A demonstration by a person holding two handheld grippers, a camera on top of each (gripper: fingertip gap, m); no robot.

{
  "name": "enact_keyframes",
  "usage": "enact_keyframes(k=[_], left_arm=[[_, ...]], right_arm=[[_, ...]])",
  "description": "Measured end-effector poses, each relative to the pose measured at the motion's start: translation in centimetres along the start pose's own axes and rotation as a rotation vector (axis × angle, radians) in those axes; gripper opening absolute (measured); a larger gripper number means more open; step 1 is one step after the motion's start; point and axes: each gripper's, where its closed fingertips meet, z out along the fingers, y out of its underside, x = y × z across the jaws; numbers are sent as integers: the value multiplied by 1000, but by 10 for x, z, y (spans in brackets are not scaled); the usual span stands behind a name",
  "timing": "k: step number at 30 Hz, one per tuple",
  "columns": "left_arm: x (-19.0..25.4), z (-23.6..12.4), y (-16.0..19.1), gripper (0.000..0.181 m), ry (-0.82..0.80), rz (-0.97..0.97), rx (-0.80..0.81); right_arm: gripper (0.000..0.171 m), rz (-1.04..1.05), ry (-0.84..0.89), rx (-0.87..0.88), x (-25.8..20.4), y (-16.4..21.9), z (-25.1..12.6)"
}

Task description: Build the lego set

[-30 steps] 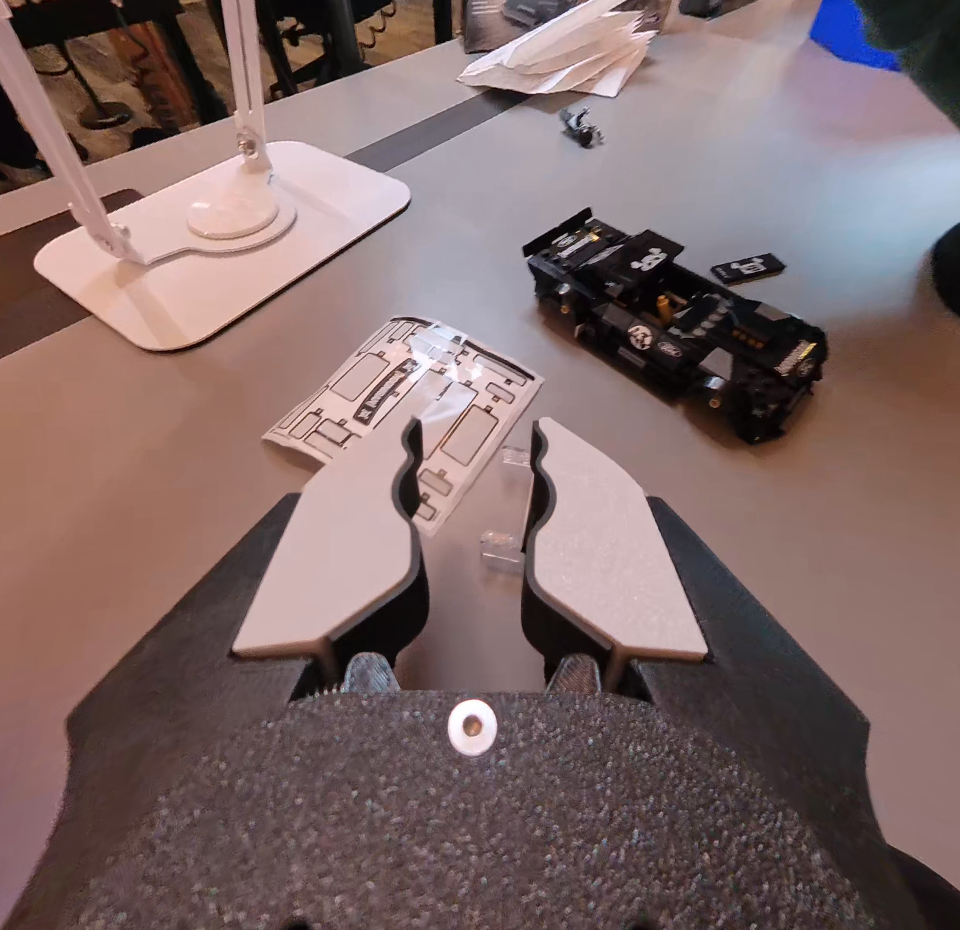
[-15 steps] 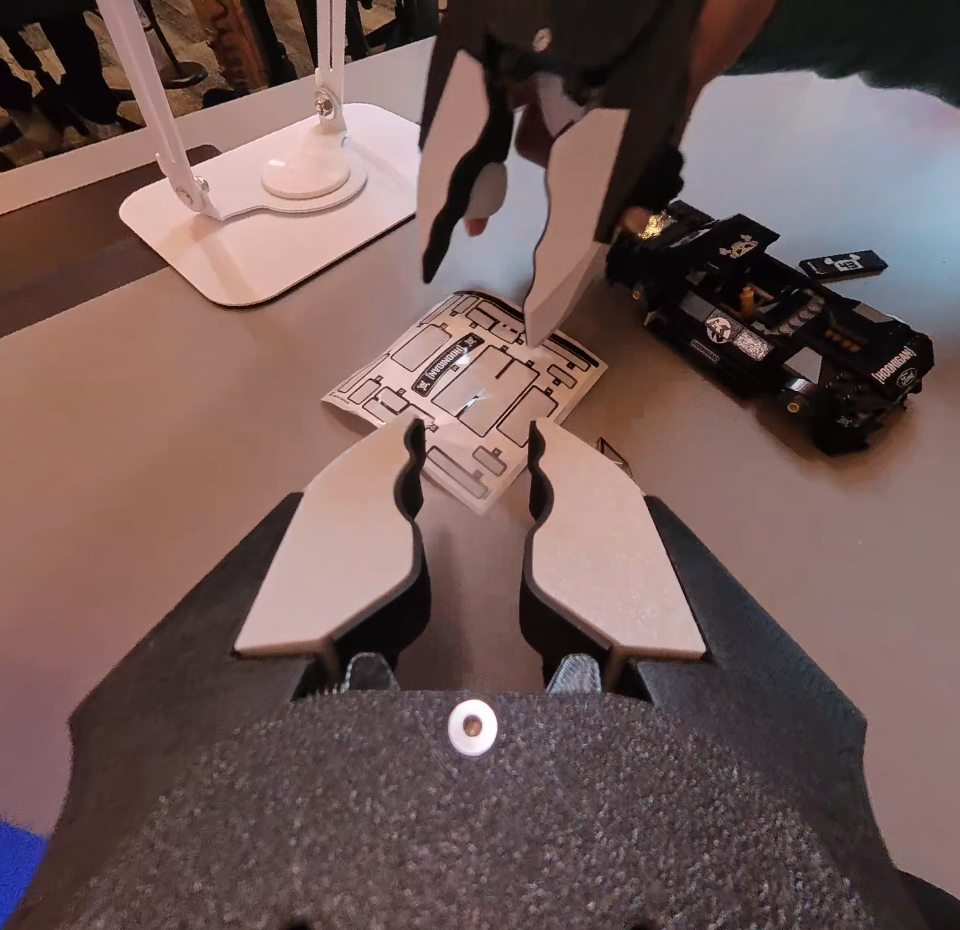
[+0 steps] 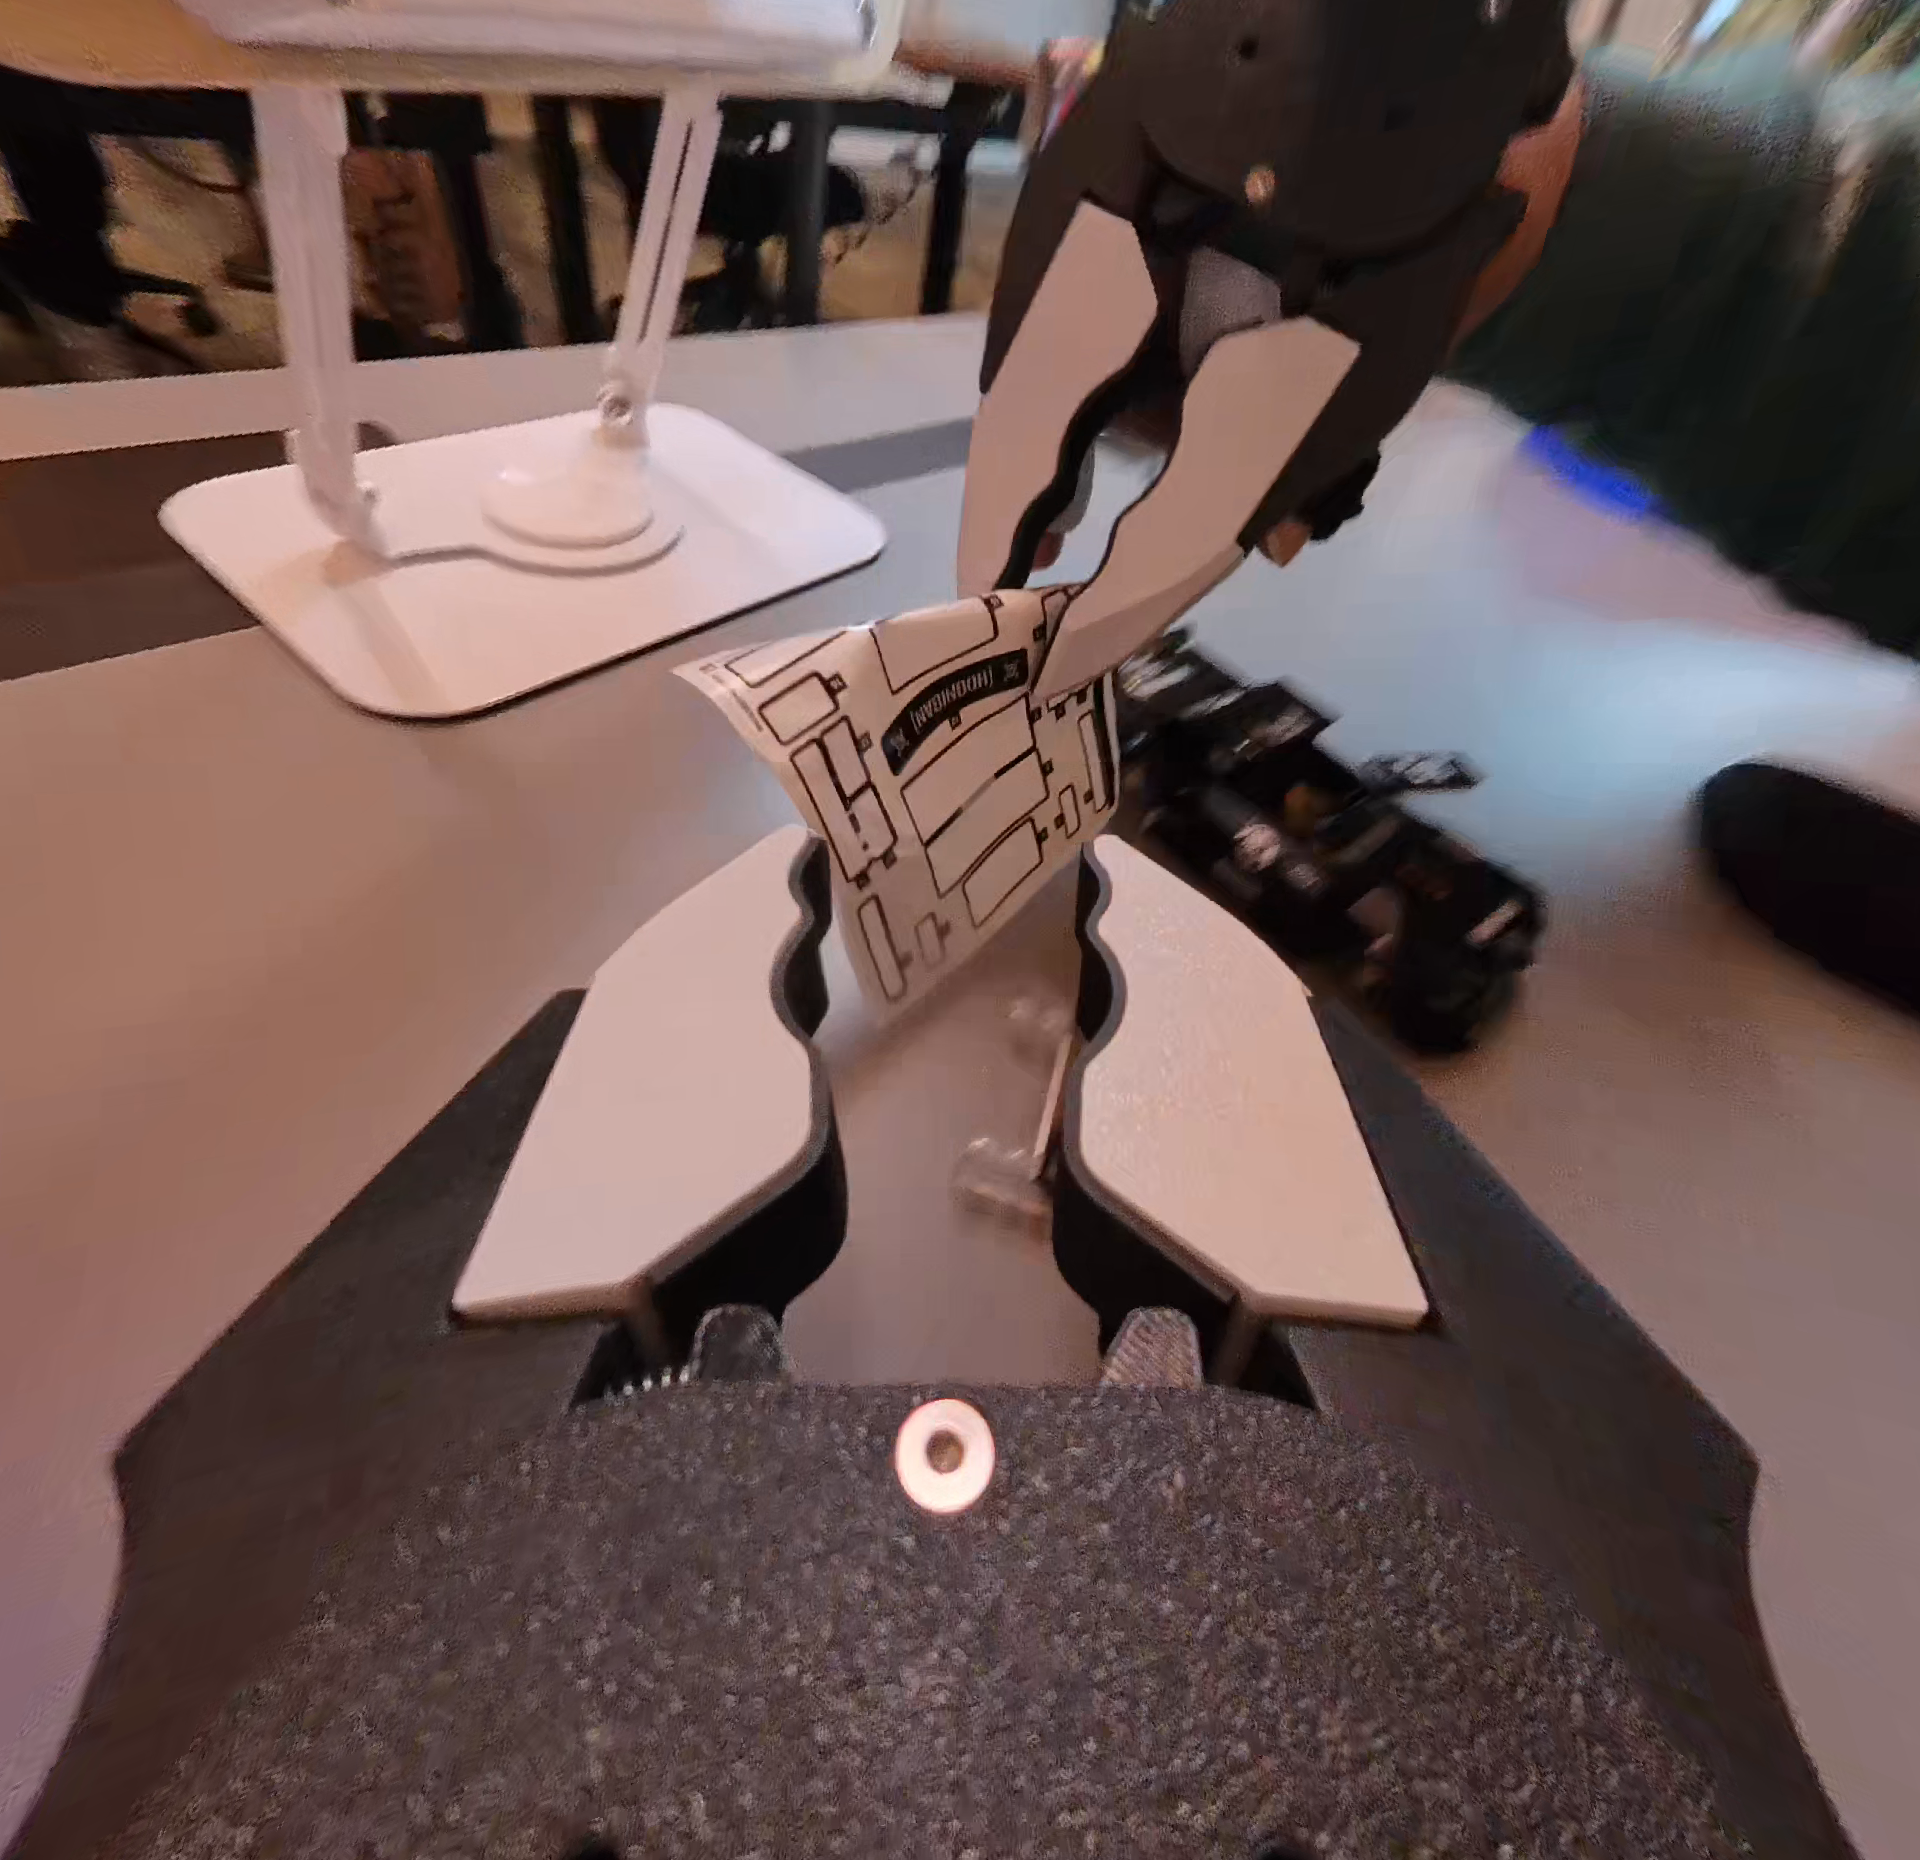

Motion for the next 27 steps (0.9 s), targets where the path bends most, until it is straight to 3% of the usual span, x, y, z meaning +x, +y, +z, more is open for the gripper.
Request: enact_keyframes(k=[5,10,12,14,16,19,23,27], left_arm=[[33,1,-17,44,215,-100,64],[98,-13,-37,2,530,-99,161],[117,-18,-43,1,598,-84,183],[131,-20,-47,1,637,-82,195],[134,-17,-49,1,623,-129,190],[125,-10,-45,1,588,-259,163],[125,-7,-42,1,612,-308,148],[146,-9,-40,1,683,-238,131]], right_arm=[[16,-3,-54,109,-42,-25,-42],[15,47,-175,198,-86,-31,-69],[13,94,-193,233,-97,-30,-75],[21,158,-108,271,-93,-27,-78],[37,170,186,312,-70,-26,-89],[32,20,527,424,-83,-44,-127],[31,-97,510,400,-137,-56,-111],[46,-111,542,292,-131,-42,-78]])
